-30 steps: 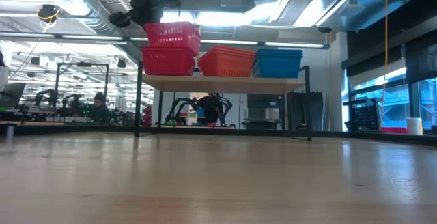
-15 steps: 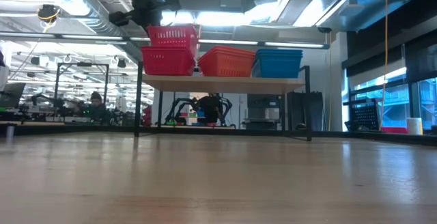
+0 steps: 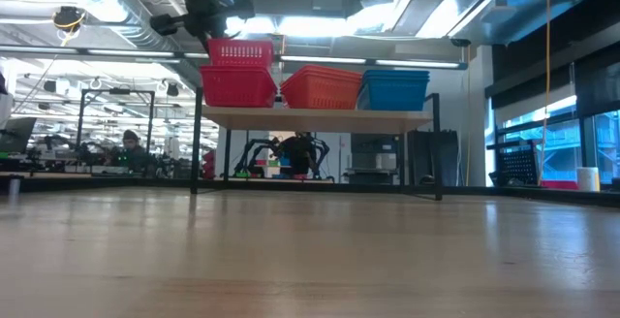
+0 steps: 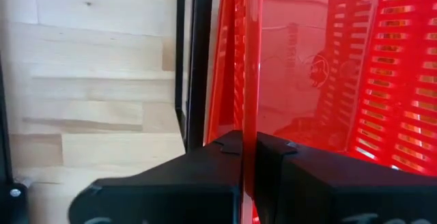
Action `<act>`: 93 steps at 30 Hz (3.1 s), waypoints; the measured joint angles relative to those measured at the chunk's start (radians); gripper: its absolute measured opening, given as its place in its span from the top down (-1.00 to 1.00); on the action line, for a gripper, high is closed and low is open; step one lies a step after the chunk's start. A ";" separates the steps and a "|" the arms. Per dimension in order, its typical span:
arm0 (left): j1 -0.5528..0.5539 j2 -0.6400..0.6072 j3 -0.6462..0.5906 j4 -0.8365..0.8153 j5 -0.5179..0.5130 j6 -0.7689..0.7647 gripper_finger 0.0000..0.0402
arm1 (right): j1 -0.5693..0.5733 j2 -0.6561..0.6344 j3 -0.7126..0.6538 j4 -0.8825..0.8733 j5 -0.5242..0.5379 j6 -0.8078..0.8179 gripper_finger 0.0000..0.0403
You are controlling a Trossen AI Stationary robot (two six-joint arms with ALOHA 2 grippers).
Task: Stack baskets on shelf by color
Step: Stack the red basket into the red basket on the shelf, then return to Home Position
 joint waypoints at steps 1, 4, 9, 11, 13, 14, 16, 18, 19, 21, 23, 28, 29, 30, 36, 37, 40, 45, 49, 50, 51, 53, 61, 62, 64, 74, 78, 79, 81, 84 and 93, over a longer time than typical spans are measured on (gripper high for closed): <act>0.000 0.000 0.000 0.000 -0.006 0.006 1.00 | 0.000 0.000 0.000 0.000 0.000 0.000 0.32; 0.000 0.000 0.000 0.001 -0.015 0.036 1.00 | 0.000 0.000 0.000 0.000 0.000 0.000 0.32; 0.000 0.000 0.000 0.009 -0.015 0.056 1.00 | 0.000 0.000 0.000 0.000 0.000 0.000 0.32; 0.000 0.000 0.000 0.010 -0.015 0.057 1.00 | 0.000 0.000 0.000 0.000 0.000 0.000 0.32; 0.000 0.000 0.000 0.010 -0.015 0.057 1.00 | 0.000 0.000 0.000 0.000 0.000 0.000 0.32; 0.000 0.000 0.000 0.010 -0.015 0.057 1.00 | 0.000 0.000 0.000 0.000 0.000 0.000 0.32; 0.000 0.000 0.000 0.010 -0.015 0.058 1.00 | 0.000 0.000 0.000 0.000 0.000 0.000 0.32; 0.000 0.000 0.000 0.010 -0.015 0.058 1.00 | 0.000 0.000 0.000 -0.001 0.000 0.000 0.32; 0.000 0.000 0.000 0.009 -0.016 0.058 1.00 | 0.000 0.000 0.000 0.000 0.000 0.000 0.32; 0.000 0.000 0.000 0.010 -0.016 0.058 1.00 | 0.000 0.000 0.000 -0.001 0.000 0.000 0.32; 0.000 0.000 0.000 0.010 -0.016 0.058 1.00 | 0.000 0.000 0.000 -0.001 0.000 0.000 0.32; 0.000 0.000 0.000 0.010 -0.016 0.058 1.00 | 0.000 0.000 0.000 -0.001 0.000 0.000 0.32; 0.000 0.000 0.000 0.010 -0.016 0.058 1.00 | 0.000 0.000 0.000 -0.001 0.000 0.000 0.32; 0.000 0.000 0.000 0.009 -0.016 0.058 1.00 | 0.000 0.000 0.000 -0.001 0.000 0.000 0.32; -0.007 0.000 0.000 0.009 -0.016 0.059 1.00 | 0.000 0.000 0.000 0.000 0.000 0.000 0.32; -0.008 0.000 0.000 0.009 -0.016 0.059 1.00 | 0.000 0.000 0.000 0.000 0.000 0.000 0.32; -0.008 0.000 0.000 0.009 -0.015 0.073 1.00 | 0.000 0.000 0.000 -0.001 0.000 0.000 0.32; -0.008 0.000 0.000 0.009 -0.016 0.110 1.00 | 0.000 0.000 0.000 0.000 0.000 0.000 0.32; -0.008 0.000 0.000 0.008 0.005 0.109 1.00 | 0.000 0.000 0.000 -0.001 0.000 0.000 0.32; -0.008 0.000 0.000 0.007 0.011 0.109 1.00 | 0.000 0.000 0.000 0.000 0.000 0.000 0.32; -0.008 0.000 0.000 0.005 0.016 0.109 1.00 | 0.000 0.000 0.000 0.000 0.000 0.000 0.32; -0.008 0.000 0.000 -0.004 0.017 0.109 1.00 | 0.000 0.000 0.000 -0.001 0.000 0.000 0.32; -0.008 0.000 -0.001 -0.024 0.045 0.109 0.96 | 0.000 0.000 0.000 0.000 0.000 0.000 0.32; -0.008 0.000 -0.001 -0.027 0.045 0.110 0.93 | 0.000 0.000 0.000 -0.001 0.000 0.000 0.32; -0.008 0.000 -0.001 -0.035 0.045 0.109 0.85 | 0.000 0.000 0.000 -0.001 0.000 0.000 0.32; -0.008 0.000 -0.001 -0.036 0.045 0.108 0.62 | 0.000 0.000 0.000 0.000 0.000 0.000 0.32; -0.008 0.000 -0.001 -0.036 0.044 0.110 0.63 | 0.000 0.000 0.000 0.000 0.000 0.000 0.32; -0.008 -0.003 -0.001 -0.036 0.044 0.110 0.63 | 0.000 0.000 0.000 0.000 -0.001 0.000 0.32; -0.007 -0.012 -0.001 -0.034 0.044 0.124 0.62 | 0.000 0.000 0.000 0.000 0.000 0.000 0.32; -0.007 -0.035 -0.001 -0.028 0.043 0.189 0.62 | 0.000 0.000 0.000 -0.001 0.000 0.000 0.32; -0.090 -0.112 -0.001 -0.027 -0.043 0.399 0.62 | 0.000 0.000 0.000 -0.001 0.000 0.000 0.32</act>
